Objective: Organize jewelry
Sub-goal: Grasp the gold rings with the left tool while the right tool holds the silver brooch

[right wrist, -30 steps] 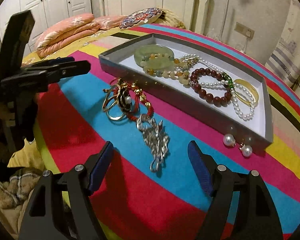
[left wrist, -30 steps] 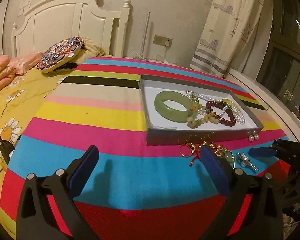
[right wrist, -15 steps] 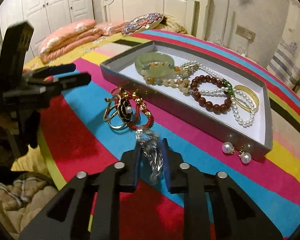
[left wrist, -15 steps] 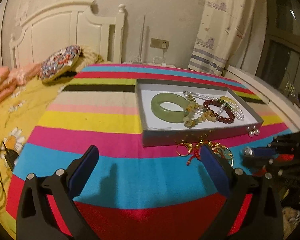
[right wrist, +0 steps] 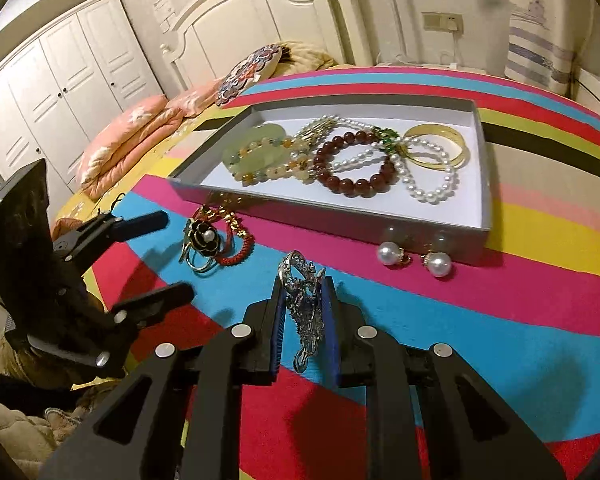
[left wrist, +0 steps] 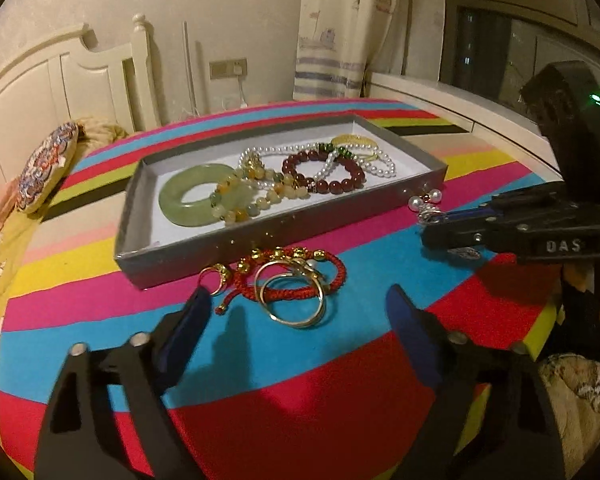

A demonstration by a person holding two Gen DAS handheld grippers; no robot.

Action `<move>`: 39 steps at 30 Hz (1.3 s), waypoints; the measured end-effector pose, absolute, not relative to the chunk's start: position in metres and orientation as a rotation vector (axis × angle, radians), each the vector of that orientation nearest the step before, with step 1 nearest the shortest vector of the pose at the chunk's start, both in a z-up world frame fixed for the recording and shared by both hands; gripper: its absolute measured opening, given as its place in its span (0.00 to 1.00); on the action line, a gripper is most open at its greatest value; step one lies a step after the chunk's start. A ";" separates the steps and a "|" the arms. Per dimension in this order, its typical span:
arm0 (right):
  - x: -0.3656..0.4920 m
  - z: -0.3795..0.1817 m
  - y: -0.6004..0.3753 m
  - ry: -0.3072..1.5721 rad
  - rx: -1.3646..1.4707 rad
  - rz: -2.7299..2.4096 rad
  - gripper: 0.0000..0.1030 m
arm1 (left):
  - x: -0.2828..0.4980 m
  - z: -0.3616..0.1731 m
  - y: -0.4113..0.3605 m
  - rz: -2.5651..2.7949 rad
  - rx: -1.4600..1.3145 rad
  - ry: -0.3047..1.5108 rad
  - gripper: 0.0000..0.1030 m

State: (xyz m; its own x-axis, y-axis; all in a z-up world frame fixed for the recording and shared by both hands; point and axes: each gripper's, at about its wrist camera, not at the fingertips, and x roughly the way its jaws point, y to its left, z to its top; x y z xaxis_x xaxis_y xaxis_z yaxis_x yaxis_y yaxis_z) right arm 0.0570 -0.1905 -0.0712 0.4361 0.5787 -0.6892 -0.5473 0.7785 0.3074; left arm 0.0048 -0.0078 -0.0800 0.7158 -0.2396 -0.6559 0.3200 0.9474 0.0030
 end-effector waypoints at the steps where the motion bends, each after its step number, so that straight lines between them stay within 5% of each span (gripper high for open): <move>1: 0.057 -0.071 -0.190 0.870 0.041 0.705 0.19 | 0.009 -0.081 -0.008 -0.305 0.114 0.727 0.72; 9: 0.054 -0.074 -0.192 0.868 0.036 0.707 0.19 | 0.015 -0.088 -0.013 -0.277 0.159 0.762 0.39; 39: 0.050 -0.062 -0.195 0.820 0.033 0.693 0.19 | -0.012 -0.064 -0.012 -0.286 0.158 0.657 0.38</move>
State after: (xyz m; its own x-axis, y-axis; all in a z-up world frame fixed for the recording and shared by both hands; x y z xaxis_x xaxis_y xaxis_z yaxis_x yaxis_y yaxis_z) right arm 0.0498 -0.1950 -0.0616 0.4770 0.5794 -0.6609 -0.5548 0.7817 0.2849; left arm -0.0116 -0.0116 -0.0643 0.7547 -0.2117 -0.6210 0.3110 0.9489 0.0544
